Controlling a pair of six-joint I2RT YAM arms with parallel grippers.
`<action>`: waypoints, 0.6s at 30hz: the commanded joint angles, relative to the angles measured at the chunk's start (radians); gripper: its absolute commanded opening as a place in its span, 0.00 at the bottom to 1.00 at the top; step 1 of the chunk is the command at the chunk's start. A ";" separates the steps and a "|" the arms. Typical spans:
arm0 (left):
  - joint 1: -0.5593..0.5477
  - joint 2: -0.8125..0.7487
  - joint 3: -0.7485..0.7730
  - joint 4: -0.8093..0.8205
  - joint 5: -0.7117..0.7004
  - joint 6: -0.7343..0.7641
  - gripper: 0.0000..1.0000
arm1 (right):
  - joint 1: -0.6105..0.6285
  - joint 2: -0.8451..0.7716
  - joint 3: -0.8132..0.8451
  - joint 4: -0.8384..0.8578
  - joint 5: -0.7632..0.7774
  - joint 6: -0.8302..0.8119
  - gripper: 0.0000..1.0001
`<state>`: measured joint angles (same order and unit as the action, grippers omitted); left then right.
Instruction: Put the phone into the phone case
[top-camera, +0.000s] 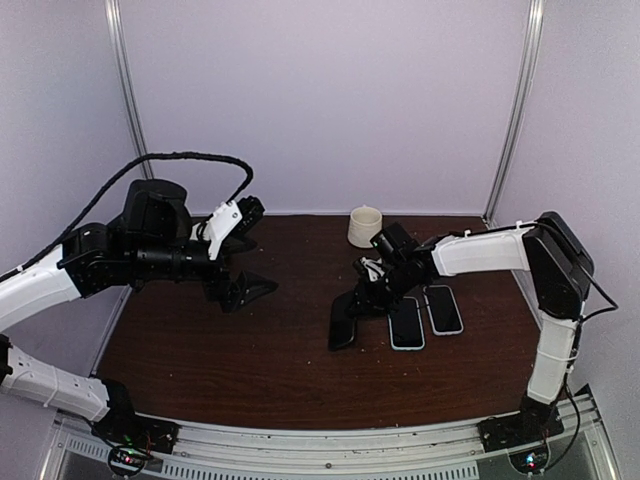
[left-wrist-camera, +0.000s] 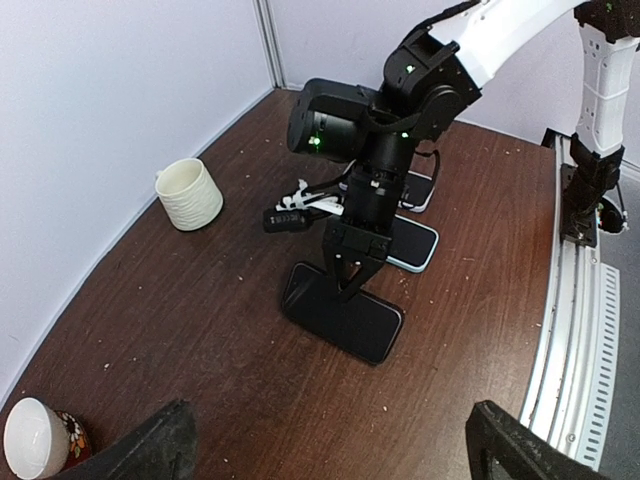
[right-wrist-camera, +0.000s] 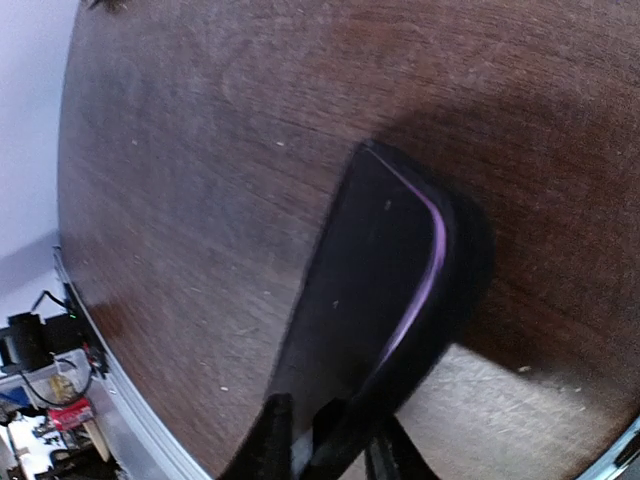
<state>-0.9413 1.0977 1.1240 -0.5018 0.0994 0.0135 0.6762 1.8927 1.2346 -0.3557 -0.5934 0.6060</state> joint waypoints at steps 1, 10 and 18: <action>0.003 0.001 0.016 0.028 -0.010 -0.007 0.97 | -0.012 0.058 0.071 -0.142 0.113 -0.079 0.30; 0.003 -0.008 0.010 0.028 -0.011 -0.001 0.98 | 0.049 0.040 0.190 -0.389 0.390 -0.154 0.55; 0.003 -0.014 0.004 0.032 -0.018 0.005 0.98 | 0.193 0.013 0.141 -0.444 0.503 -0.052 0.28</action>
<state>-0.9413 1.0981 1.1240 -0.5018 0.0898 0.0143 0.8257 1.9381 1.4025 -0.7467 -0.1677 0.5049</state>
